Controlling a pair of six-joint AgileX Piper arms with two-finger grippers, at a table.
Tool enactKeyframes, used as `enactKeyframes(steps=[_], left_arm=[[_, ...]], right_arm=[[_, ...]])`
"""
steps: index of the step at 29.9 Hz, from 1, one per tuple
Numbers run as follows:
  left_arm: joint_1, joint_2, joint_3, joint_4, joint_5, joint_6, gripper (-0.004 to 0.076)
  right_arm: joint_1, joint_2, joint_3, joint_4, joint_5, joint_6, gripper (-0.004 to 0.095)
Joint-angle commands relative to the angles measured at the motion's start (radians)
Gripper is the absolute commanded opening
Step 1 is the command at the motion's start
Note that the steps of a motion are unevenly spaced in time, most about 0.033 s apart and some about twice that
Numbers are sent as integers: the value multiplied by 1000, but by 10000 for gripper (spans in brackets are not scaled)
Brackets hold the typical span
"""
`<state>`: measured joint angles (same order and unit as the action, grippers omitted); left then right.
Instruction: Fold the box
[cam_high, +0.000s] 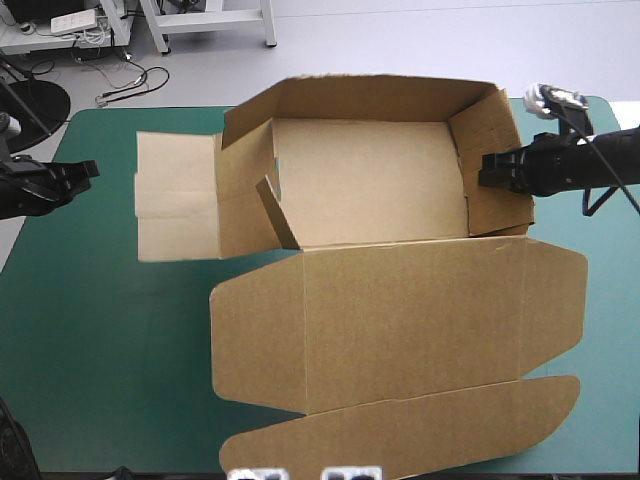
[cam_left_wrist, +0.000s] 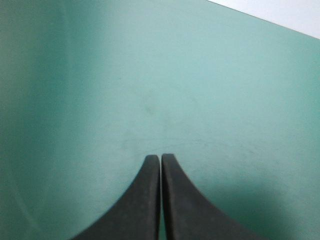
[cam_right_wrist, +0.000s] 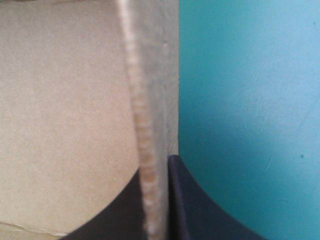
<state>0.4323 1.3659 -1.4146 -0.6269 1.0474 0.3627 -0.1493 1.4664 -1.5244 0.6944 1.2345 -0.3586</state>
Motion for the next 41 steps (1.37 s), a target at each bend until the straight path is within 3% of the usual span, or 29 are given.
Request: enactKeyframes(steps=[1, 9, 21, 25, 32, 41], left_arm=[[3, 23, -31, -274, 33, 105, -4], [-13, 103, -31, -699, 245, 256, -4], [-246, 99, -31, -828, 243, 280, -4], [-279, 88, -31, -844, 243, 280, -4], [-317, 48, -31, -840, 243, 284, -4], [-317, 20, -31, -839, 243, 278, -8]], right_arm=[[-57, -98, -31, 137, 12, -25, -5], [-76, -133, -31, 208, 12, -47, -5], [-70, -116, -31, 228, -60, -64, -5], [-64, -105, -31, 212, -102, -64, -5], [17, -82, -31, 84, -213, -36, -4], [39, -46, -31, 71, -291, -35, -4]])
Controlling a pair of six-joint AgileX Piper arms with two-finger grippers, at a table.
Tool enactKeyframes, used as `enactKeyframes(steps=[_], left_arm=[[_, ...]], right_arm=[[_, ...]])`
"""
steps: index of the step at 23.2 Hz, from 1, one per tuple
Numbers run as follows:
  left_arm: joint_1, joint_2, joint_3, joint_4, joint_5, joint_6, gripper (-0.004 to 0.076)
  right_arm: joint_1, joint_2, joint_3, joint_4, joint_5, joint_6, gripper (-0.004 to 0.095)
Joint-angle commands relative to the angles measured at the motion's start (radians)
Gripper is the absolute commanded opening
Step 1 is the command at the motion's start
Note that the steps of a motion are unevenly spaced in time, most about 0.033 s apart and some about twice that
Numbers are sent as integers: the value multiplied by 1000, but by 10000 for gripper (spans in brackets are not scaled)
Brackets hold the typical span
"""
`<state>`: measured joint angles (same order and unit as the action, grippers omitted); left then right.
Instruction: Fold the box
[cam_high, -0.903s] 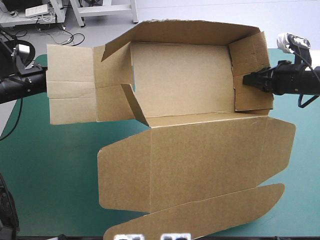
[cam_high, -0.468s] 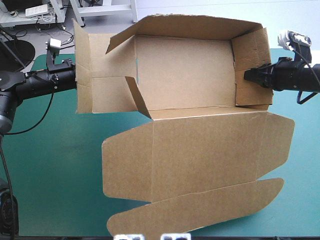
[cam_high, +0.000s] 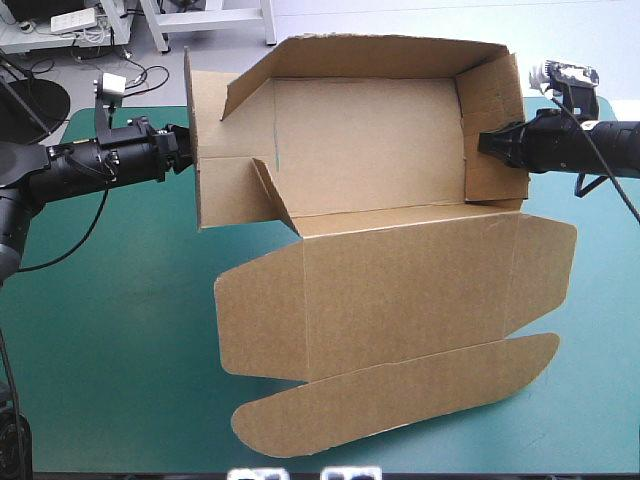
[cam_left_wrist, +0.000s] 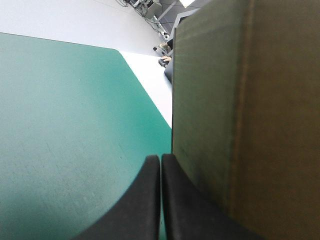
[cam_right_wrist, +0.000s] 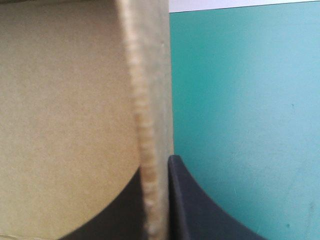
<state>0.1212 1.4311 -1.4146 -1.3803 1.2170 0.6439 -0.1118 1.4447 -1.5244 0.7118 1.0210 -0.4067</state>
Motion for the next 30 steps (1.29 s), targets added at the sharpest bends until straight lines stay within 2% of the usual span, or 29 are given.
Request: enactKeyframes(steps=[1, 18, 20, 24, 26, 30], left_arm=[[-6, -50, -31, -86, 73, -3, -8], [-87, -55, -31, -3, 29, 3, -8], [-87, -55, -31, -1, 59, 3, 34], [-87, -55, -31, 1, 74, 3, 271], [-87, -55, -31, 5, 74, 3, 339], [-87, -55, -31, 7, 74, 3, 368]], right_arm=[[1, -22, -31, 52, -82, 13, -4], [159, 24, -31, 14, -233, 35, 0], [177, 34, -31, 4, -253, 47, 0], [232, 64, -31, -40, -302, 77, 0], [241, 76, -31, -42, -315, 80, 0], [247, 90, -31, -42, -337, 80, 0]])
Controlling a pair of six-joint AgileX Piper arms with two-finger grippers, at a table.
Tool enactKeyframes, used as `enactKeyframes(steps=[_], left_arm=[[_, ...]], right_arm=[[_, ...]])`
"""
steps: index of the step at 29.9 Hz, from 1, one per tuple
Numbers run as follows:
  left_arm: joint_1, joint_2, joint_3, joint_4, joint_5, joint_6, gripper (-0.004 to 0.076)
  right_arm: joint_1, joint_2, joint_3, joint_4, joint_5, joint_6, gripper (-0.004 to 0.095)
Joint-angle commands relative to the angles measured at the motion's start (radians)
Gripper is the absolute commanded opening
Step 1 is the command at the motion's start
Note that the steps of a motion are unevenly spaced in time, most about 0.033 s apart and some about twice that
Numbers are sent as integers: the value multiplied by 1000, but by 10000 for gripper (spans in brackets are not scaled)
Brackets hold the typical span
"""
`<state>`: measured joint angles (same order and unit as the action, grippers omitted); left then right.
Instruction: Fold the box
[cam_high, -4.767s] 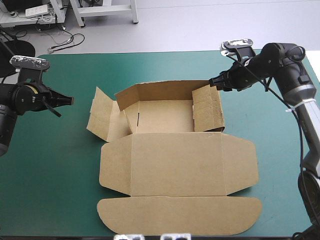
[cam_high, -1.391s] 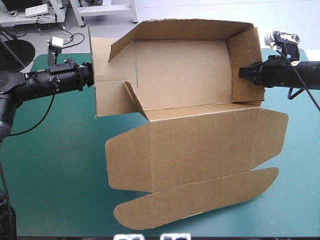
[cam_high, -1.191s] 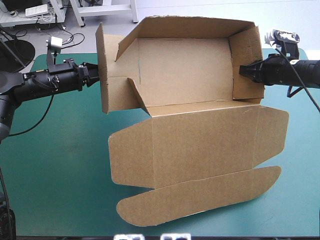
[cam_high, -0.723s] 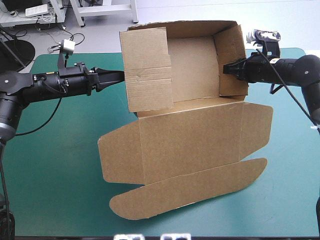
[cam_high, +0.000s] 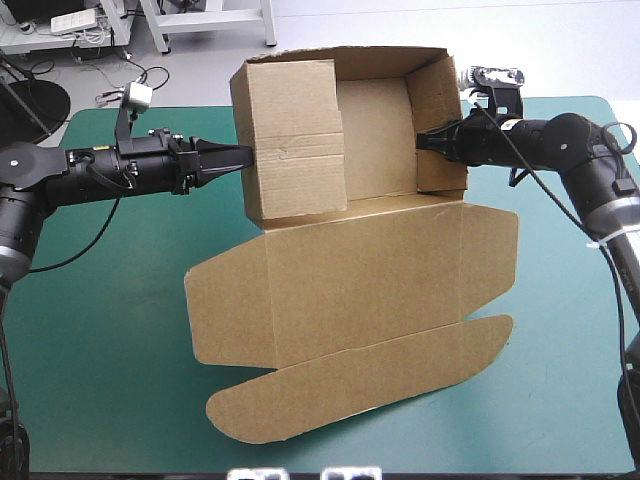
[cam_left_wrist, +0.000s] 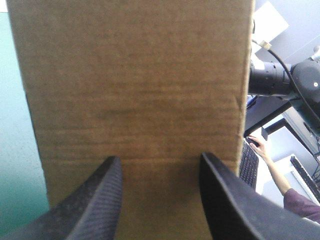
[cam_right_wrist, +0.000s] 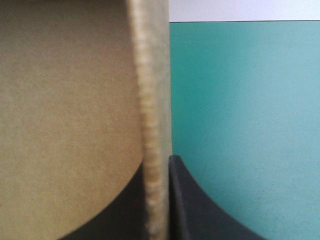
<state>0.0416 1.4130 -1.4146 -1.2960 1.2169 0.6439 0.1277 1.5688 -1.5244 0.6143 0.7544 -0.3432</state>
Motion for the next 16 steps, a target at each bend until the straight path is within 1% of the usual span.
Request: enactKeyframes(steps=[1, 10, 13, 16], left_arm=[[-7, -37, -31, -77, 74, 3, 368], [-7, -37, -31, -58, 74, 3, 368], [-7, -37, -31, 23, 55, -2, 368], [-7, -37, -31, 123, 27, -44, 368]], right_arm=[[7, -32, -31, 56, -71, 16, 0], [7, -26, -31, 52, -75, 20, 0], [18, -26, -31, 52, -68, 20, 0], [54, -30, -31, 12, -75, 20, 0]])
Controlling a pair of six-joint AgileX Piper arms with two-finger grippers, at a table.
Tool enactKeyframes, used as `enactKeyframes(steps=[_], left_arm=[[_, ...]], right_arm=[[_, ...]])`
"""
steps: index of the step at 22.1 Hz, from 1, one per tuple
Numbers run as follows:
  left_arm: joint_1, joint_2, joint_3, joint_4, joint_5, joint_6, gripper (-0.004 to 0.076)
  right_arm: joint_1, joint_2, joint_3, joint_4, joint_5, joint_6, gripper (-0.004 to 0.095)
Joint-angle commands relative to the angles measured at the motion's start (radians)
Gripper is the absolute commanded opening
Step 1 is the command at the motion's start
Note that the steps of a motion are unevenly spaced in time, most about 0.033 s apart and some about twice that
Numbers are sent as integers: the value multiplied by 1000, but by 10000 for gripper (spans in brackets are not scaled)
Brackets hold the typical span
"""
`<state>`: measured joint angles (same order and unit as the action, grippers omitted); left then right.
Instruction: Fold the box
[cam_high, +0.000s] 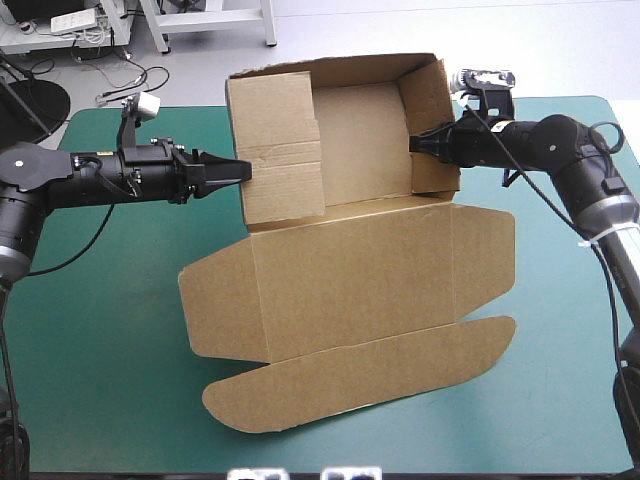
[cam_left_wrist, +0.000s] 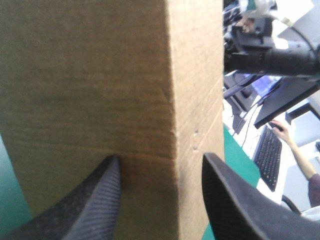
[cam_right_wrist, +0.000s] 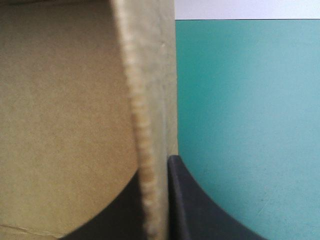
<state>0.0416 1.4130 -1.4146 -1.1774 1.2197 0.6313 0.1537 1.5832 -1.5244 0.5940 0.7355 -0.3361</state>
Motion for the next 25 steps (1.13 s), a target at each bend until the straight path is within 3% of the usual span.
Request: enactKeyframes(steps=[1, 11, 13, 14, 15, 18, 21, 25], left_arm=[[-7, -37, -31, 31, 13, -44, 368], [-7, -37, -31, 299, -262, -53, 363], [-7, -35, -31, 358, -301, -107, 294], [-7, -35, -31, 397, -305, -154, 183], [-7, -35, -31, 410, -290, -154, 5], [-24, -37, -31, 398, -286, -156, -10], [-106, -38, -31, 469, -290, -215, -10], [-250, -25, -31, 792, -317, -434, -10]], right_arm=[[43, -44, -31, 19, -61, 13, 0], [238, -85, -31, -165, -87, 183, 0], [276, -106, -31, -233, -67, 250, 0], [289, -117, -31, -267, -37, 288, 0], [294, -127, -31, -285, -5, 315, 0], [294, -134, -37, -327, 73, 376, 0], [294, -132, -49, -446, 204, 477, 0], [292, -104, -49, -529, 336, 531, 0]])
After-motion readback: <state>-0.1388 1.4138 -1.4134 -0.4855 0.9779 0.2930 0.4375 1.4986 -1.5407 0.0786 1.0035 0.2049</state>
